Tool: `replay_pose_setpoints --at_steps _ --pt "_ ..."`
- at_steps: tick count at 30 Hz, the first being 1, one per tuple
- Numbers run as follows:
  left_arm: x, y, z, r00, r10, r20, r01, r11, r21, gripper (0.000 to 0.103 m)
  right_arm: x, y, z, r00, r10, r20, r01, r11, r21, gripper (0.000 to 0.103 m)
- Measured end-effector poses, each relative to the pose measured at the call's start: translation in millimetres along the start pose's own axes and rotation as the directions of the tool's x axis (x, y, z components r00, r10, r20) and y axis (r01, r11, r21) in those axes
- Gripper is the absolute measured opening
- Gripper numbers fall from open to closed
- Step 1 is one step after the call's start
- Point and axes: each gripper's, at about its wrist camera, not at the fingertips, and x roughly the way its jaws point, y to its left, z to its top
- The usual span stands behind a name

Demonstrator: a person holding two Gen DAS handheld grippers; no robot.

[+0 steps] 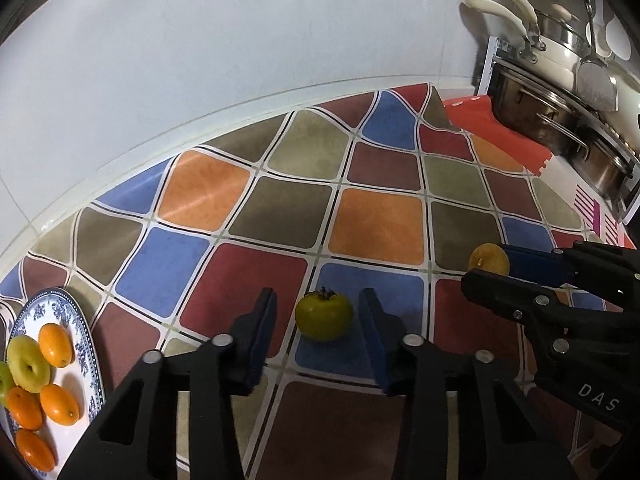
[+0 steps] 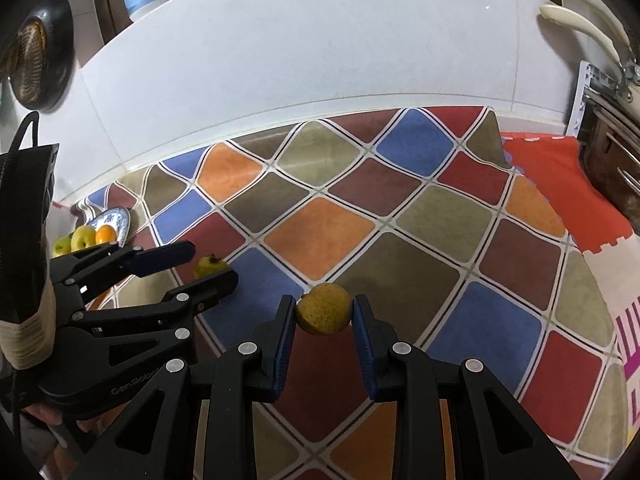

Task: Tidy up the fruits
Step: 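Grasp the small green tomato-like fruit with the left tool while the right tool grasps the small yellow fruit, then carry both fruits onto the plate and open both tools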

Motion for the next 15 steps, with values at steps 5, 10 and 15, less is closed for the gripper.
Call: replay_pose_setpoints --at_steps 5,10,15 --pt "-1.0 3.5 -1.6 1.0 -0.007 -0.001 0.007 1.0 -0.016 0.03 4.5 0.5 0.8 1.0 0.005 -0.003 -0.005 1.0 -0.004 0.03" --pt "-15.1 5.4 -5.4 1.0 0.005 0.012 -0.004 0.999 -0.043 0.03 1.5 3.4 1.2 1.0 0.012 0.004 -0.012 1.0 -0.012 0.03" --pt "-37.5 6.8 -11.2 0.999 0.025 0.039 -0.022 0.997 -0.069 0.03 -9.1 9.2 1.3 0.999 0.025 0.02 -0.025 0.999 -0.03 0.03"
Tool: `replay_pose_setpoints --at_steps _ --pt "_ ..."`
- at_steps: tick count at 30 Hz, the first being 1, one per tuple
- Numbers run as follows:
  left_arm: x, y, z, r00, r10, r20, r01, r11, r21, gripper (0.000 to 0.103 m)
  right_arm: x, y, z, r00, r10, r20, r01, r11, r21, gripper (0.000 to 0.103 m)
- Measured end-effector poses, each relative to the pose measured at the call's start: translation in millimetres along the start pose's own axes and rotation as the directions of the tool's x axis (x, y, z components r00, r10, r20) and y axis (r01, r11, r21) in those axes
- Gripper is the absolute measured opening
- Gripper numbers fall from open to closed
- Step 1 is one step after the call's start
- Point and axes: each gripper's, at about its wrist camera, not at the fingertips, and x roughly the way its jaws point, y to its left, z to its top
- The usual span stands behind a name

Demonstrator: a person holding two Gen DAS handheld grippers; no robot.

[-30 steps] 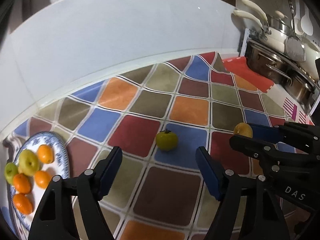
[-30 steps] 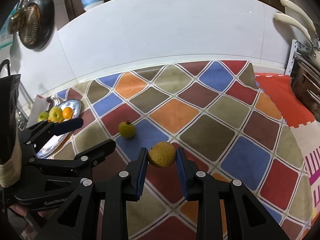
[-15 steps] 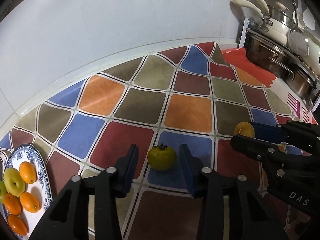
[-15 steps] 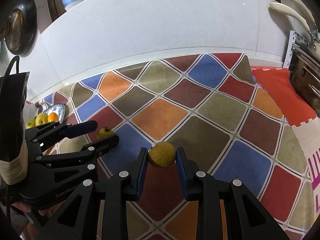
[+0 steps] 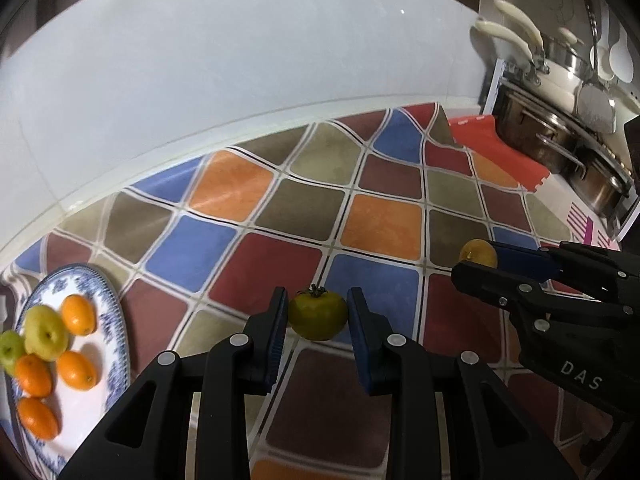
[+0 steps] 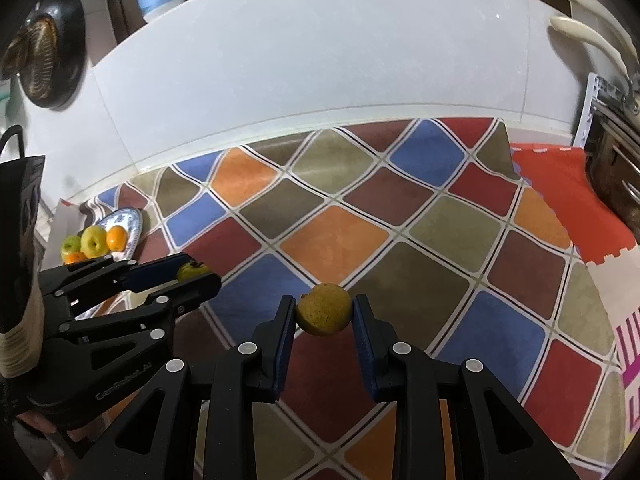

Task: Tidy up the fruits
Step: 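Carry both fruits onto the plate and open both tools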

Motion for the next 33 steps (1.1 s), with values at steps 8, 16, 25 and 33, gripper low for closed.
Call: replay_pose_setpoints --at_steps 8,16,25,33 --pt "-44.1 5.5 -12.5 0.998 0.036 0.051 -0.035 0.999 -0.035 0.03 -23.3 17.6 -3.4 0.999 0.026 0.032 -0.025 0.999 -0.036 0.03" --pt "-85.6 11.1 -28.9 0.993 0.066 0.094 -0.058 0.995 -0.087 0.03 -52.2 42.1 -8.7 0.995 0.067 0.067 -0.062 0.995 -0.079 0.03" --pt "-132.0 21.4 -48.9 0.982 0.119 0.144 -0.101 0.987 -0.126 0.03 -81.8 75.2 -16.7 0.988 0.121 0.098 -0.108 0.985 -0.134 0.03" --pt "-170.5 36.3 -62.8 0.968 0.161 0.192 -0.134 0.98 -0.148 0.03 -100.5 107.4 -21.8 0.978 0.169 0.124 -0.148 0.975 -0.166 0.03"
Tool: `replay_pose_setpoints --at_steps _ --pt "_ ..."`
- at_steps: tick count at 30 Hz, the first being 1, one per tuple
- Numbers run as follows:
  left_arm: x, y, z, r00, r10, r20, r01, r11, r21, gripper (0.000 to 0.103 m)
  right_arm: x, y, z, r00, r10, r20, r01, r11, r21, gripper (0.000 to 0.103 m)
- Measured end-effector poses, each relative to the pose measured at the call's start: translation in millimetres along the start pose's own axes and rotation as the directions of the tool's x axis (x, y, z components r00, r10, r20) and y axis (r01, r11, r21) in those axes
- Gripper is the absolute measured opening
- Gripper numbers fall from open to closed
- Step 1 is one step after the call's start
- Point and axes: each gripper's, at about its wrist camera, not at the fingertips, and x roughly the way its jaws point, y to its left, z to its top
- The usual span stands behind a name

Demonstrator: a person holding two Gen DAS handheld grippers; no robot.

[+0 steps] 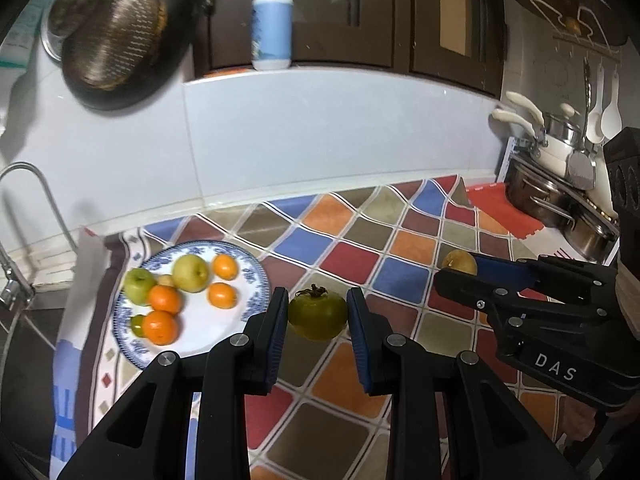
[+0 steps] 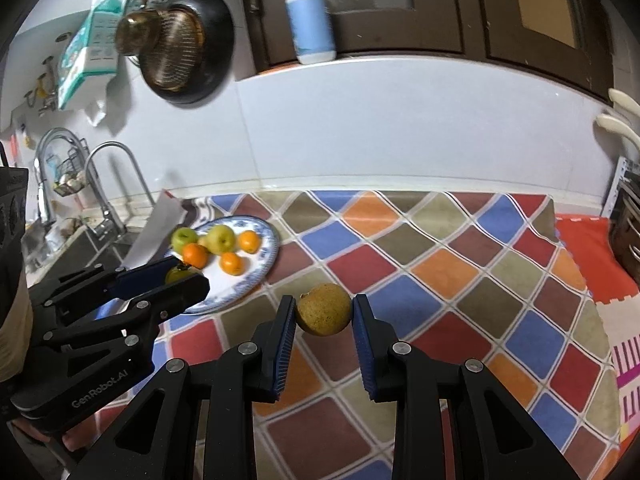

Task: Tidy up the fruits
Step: 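Carry both fruits onto the plate and open both tools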

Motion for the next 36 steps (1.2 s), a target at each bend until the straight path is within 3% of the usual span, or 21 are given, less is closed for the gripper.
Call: replay_pose_setpoints --at_steps 17,36 --pt "-44.6 57.3 -6.4 0.997 0.039 0.065 -0.038 0.999 -0.019 0.03 -3.6 68.5 10.1 0.998 0.053 0.045 -0.051 0.997 -0.05 0.03" --pt "-43.0 124.7 -18.1 0.997 0.063 0.04 -0.062 0.998 -0.015 0.03 33.9 129.2 19.5 0.997 0.079 0.016 -0.078 0.995 -0.055 0.03"
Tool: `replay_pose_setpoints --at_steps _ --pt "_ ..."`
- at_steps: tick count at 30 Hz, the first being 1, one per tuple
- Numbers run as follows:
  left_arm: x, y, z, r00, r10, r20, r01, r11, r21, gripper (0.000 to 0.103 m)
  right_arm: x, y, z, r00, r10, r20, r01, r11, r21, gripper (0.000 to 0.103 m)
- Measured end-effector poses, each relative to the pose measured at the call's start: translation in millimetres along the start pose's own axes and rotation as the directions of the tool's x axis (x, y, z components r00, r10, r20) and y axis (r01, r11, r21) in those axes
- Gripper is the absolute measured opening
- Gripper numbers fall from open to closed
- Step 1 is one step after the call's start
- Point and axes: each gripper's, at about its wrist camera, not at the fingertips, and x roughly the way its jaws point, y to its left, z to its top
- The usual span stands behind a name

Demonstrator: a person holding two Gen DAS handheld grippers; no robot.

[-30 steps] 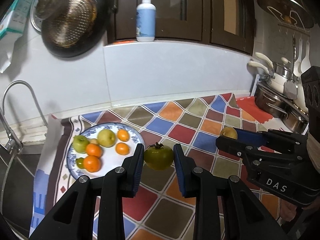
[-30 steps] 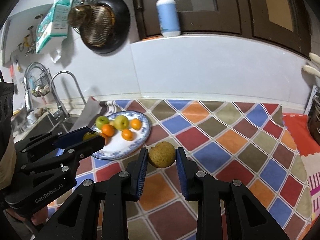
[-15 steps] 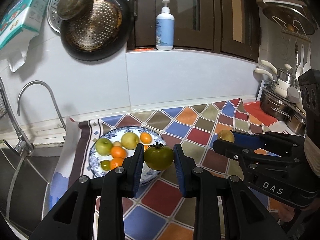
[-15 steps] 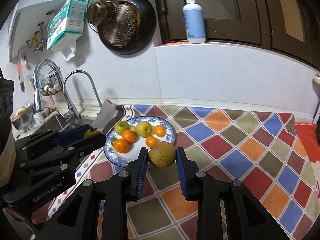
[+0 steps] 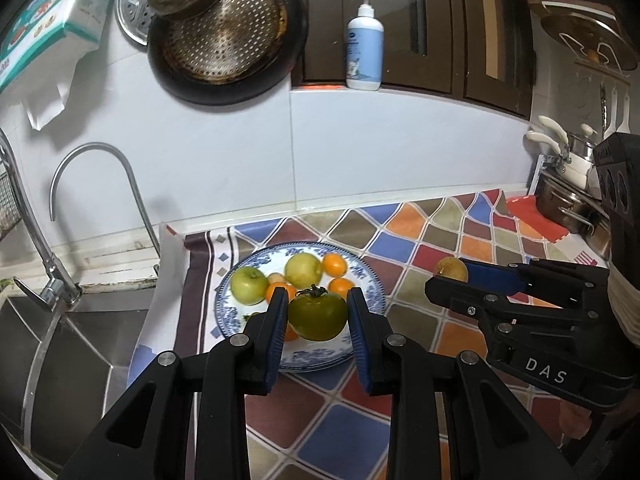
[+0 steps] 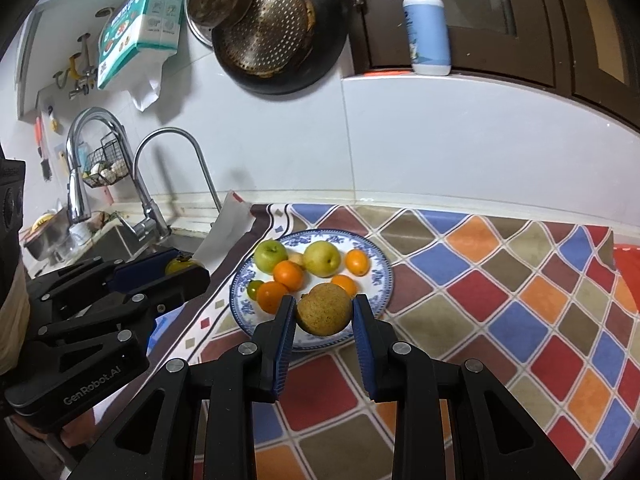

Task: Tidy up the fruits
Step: 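Carry both fruits onto the plate and open both tools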

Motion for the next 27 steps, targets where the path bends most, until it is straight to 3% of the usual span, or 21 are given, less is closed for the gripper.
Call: replay_pose_setpoints --at_steps 12,27 --pt "35.5 36.3 -7.6 0.999 -0.007 -0.046 0.008 1.0 0.008 0.03 49.7 17.3 5.8 0.998 -0.006 -0.063 0.005 1.0 -0.006 0.03" --pt "96.2 61.8 -8.6 0.994 -0.029 -0.104 0.031 0.999 0.019 0.03 116.7 12.1 10.1 0.989 0.009 -0.149 -0.011 1.0 -0.009 0.03"
